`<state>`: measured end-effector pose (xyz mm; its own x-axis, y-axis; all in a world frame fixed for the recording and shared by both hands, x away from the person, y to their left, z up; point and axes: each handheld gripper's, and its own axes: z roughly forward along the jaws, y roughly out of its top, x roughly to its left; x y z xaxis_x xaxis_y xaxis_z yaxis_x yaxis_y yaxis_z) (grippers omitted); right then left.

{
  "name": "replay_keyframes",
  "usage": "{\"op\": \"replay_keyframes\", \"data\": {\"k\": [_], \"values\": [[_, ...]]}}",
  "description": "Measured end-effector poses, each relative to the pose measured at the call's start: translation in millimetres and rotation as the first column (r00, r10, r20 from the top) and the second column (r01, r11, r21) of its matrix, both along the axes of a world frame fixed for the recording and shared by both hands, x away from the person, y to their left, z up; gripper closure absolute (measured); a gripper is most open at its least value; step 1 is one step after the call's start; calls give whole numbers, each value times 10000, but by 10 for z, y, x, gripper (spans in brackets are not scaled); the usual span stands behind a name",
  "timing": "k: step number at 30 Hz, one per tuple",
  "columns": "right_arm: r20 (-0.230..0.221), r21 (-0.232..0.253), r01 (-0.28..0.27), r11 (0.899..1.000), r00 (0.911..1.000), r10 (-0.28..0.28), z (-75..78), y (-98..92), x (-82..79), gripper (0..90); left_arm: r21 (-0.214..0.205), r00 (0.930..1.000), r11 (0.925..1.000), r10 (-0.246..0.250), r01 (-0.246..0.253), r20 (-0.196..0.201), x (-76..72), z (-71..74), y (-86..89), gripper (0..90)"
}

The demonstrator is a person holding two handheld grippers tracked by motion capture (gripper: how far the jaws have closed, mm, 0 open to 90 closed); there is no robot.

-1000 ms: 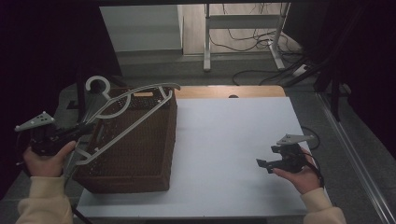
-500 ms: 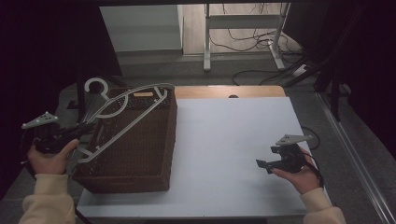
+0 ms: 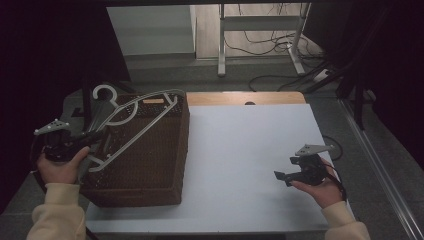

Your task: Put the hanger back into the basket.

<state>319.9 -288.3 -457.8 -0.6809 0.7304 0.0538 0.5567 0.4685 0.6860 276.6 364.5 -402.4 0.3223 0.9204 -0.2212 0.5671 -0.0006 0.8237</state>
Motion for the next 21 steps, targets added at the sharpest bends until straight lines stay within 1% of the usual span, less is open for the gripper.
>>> {"op": "replay_keyframes", "data": {"k": [4,7,12,21], "values": [[-25,-10,-2,10000,10000,1,-3,6,0,172,48,10000,10000,76,-76,-63,21,-31,-16,815],[-28,-30,-11,10000,10000,11,-5,9,1,172,-59,9998,9999,158,-159,-117,42,-64,-12,815],[-30,-14,6,10000,10000,-6,-6,3,1,172,-121,9996,9997,213,-215,-179,52,-94,-15,815],[-48,-18,-3,10000,10000,3,-9,8,2,171,-147,9993,9994,311,-314,-219,65,-138,-9,815]]}}
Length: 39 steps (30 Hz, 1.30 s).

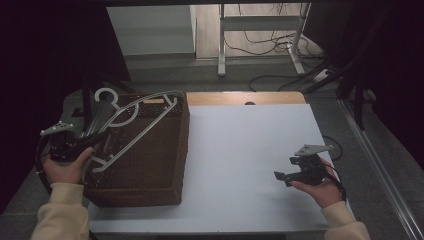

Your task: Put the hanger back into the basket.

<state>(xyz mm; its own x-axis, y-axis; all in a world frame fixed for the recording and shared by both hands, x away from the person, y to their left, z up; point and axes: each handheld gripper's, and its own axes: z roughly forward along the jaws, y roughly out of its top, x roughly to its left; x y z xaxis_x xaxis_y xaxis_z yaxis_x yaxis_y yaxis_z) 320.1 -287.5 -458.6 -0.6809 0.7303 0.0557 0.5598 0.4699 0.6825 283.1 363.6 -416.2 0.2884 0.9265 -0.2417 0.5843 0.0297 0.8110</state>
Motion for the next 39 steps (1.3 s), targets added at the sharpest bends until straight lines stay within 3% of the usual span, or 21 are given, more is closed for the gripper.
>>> {"op": "replay_keyframes", "data": {"k": [8,12,14,17,23,27,28,32,39], "values": [[-1,-64,-43,10000,10000,43,-7,-1,3,171,91,9997,9999,68,-66,-218,60,-90,-1,812],[-6,-83,-41,10000,10000,41,-10,0,2,171,118,9997,9997,-190,192,-181,82,-129,-13,807],[-43,-96,-22,10000,10000,22,-11,1,0,171,258,9975,9975,-649,656,-271,106,-139,-39,641],[-29,-117,-83,9999,10000,82,-12,5,0,171,454,9972,9967,-654,670,-354,104,-122,-63,463],[-26,-115,-82,9999,10000,82,-8,5,-2,170,547,9946,9938,-949,972,-431,54,-80,-119,359],[-25,-80,-75,9999,10000,74,-5,8,-1,169,476,9893,9886,-1414,1431,-365,-1,-39,-194,323],[-20,-60,-76,10000,10000,76,-3,6,-1,169,392,9840,9836,-1746,1760,-354,-29,-20,-244,312],[43,79,-18,10000,10000,17,0,-18,9,167,291,9734,9731,-2280,2287,-241,-87,-3,-358,279],[178,338,-24,9994,9998,18,18,-66,-11,167,362,9626,9619,-2705,2709,-160,-116,5,-523,244]]}}
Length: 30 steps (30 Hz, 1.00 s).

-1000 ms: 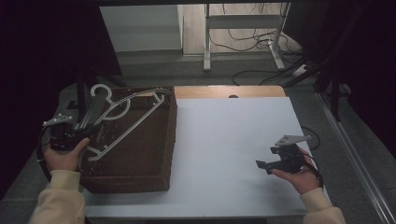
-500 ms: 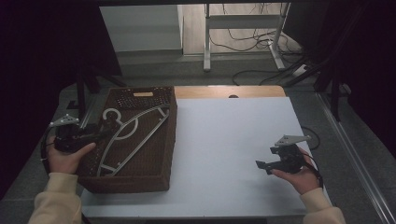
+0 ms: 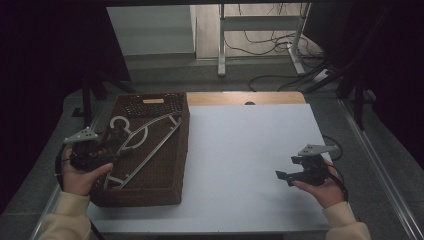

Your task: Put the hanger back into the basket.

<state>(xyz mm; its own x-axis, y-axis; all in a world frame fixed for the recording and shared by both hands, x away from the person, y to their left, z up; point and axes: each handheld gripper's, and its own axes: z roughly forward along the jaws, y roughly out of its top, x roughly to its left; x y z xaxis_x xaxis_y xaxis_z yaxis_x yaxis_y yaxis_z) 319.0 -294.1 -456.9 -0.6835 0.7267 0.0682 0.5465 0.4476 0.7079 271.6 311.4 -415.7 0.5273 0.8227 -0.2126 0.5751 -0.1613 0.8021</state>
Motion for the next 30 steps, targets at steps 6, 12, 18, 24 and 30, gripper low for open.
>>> {"op": "replay_keyframes", "data": {"k": [6,12,18,24,30], "values": [[288,166,-103,9998,9995,98,29,6,-2,167,-38,9984,9985,-551,552,94,-81,-14,-247,225],[437,247,-19,9997,9990,8,50,-14,1,166,54,9952,9952,-973,972,74,-145,-54,-444,217],[494,211,-93,9997,9987,83,51,3,-7,167,228,9887,9885,-1498,1497,26,-180,-69,-653,213],[568,165,-151,9998,9983,141,58,-18,-56,167,387,9852,9846,-1708,1702,118,-211,-71,-764,213],[770,282,-113,9995,9970,91,115,-55,-112,166,486,9849,9837,-1732,1732,-29,-237,-146,-807,211]]}}
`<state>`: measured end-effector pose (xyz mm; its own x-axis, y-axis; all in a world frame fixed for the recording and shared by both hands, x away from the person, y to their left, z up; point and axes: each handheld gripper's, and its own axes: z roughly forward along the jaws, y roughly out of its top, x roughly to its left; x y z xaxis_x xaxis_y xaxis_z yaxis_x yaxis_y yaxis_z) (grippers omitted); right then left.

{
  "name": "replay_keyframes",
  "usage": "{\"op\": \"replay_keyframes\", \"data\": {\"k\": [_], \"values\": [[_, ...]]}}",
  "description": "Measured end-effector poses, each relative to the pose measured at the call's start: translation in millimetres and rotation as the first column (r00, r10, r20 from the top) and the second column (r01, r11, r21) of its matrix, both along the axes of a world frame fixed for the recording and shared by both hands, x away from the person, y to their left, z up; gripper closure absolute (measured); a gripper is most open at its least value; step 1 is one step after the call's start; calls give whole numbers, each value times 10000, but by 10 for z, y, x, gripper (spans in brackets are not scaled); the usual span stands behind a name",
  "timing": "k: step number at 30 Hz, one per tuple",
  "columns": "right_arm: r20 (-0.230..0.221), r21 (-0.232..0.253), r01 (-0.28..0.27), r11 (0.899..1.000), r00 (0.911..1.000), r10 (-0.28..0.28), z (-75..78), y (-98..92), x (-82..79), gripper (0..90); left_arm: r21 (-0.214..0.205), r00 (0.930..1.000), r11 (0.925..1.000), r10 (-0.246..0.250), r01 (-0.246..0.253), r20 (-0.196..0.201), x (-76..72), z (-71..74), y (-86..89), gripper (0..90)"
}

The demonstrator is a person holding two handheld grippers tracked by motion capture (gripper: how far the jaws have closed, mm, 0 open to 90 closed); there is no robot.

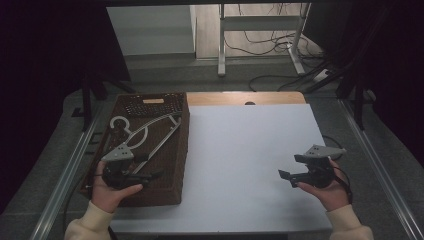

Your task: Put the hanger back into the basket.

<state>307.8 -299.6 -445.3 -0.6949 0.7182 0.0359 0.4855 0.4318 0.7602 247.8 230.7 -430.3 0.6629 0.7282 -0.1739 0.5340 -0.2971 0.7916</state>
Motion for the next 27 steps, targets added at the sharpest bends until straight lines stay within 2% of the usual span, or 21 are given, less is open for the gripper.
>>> {"op": "replay_keyframes", "data": {"k": [8,14,27], "values": [[184,141,41,9999,9998,-44,44,-21,-67,165,373,9997,9992,168,-163,-150,-33,-95,-44,209],[349,285,11,9996,9994,-21,59,-39,-76,162,363,9995,9989,306,-301,-122,-39,-92,-14,207],[566,271,-31,9996,9984,16,24,-31,-63,108,326,9989,9984,471,-472,58,-24,-74,21,204]]}}
